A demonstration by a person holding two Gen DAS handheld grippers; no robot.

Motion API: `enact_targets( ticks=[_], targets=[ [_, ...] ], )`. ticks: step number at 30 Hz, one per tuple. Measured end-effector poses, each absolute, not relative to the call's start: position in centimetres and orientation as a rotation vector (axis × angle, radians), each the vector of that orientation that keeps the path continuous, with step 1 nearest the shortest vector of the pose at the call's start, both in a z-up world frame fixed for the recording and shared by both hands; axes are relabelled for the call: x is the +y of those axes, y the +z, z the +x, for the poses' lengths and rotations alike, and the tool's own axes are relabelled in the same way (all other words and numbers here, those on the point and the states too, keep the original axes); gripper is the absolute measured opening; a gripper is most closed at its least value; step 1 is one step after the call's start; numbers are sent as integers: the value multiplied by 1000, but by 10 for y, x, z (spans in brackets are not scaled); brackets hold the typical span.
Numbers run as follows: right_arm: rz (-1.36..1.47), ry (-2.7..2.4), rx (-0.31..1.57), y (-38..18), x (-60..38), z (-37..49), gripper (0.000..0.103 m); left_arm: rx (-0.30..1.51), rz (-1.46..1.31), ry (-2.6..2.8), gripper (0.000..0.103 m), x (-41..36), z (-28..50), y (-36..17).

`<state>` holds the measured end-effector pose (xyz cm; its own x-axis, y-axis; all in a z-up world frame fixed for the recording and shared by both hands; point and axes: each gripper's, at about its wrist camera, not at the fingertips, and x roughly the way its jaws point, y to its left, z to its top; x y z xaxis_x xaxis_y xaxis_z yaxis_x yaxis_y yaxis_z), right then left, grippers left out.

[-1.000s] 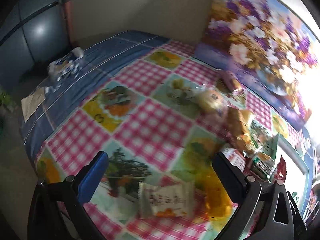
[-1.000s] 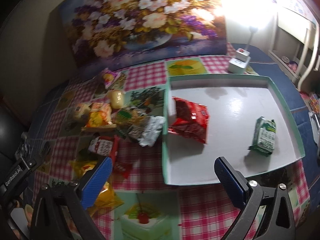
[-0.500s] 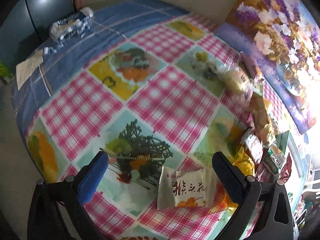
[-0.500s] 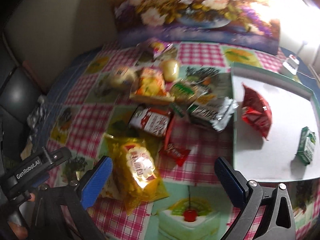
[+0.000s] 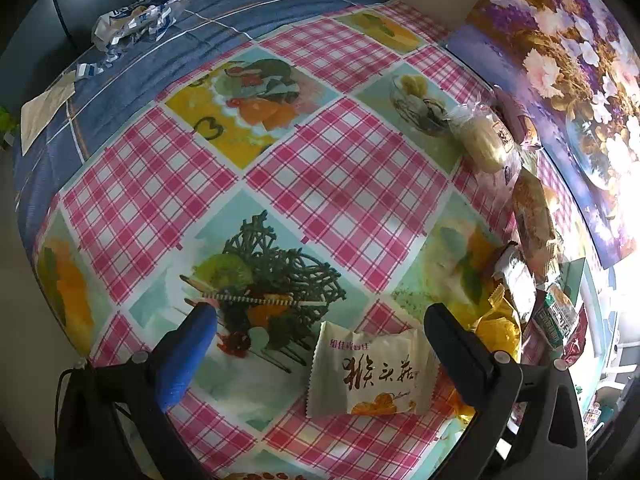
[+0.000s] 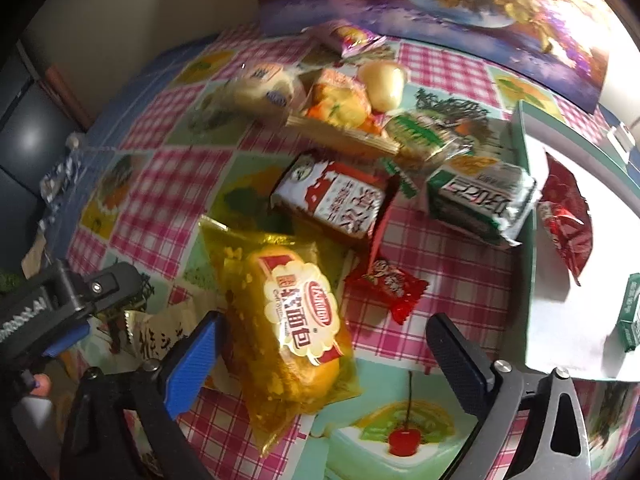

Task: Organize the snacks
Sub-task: 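Grasp the white biscuit packet with the left gripper while the right grasps the yellow bread bag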

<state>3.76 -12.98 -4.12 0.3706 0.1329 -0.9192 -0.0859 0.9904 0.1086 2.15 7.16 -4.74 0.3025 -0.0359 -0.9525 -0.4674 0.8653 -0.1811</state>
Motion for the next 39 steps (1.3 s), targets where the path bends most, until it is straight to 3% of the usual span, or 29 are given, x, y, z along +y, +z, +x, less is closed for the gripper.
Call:
enact_targets(
  ticks=[6, 13, 39],
  targets=[
    [23, 180, 1198, -49, -119, 41, 89, 1253, -455, 287, 103, 67, 24, -48],
    [43, 171, 1198, -49, -121, 41, 62, 1275, -462, 238, 103, 61, 29, -52],
    [106, 3, 1248, -42, -166, 26, 58, 1395, -336, 99, 103, 2, 55, -82]
  ],
)
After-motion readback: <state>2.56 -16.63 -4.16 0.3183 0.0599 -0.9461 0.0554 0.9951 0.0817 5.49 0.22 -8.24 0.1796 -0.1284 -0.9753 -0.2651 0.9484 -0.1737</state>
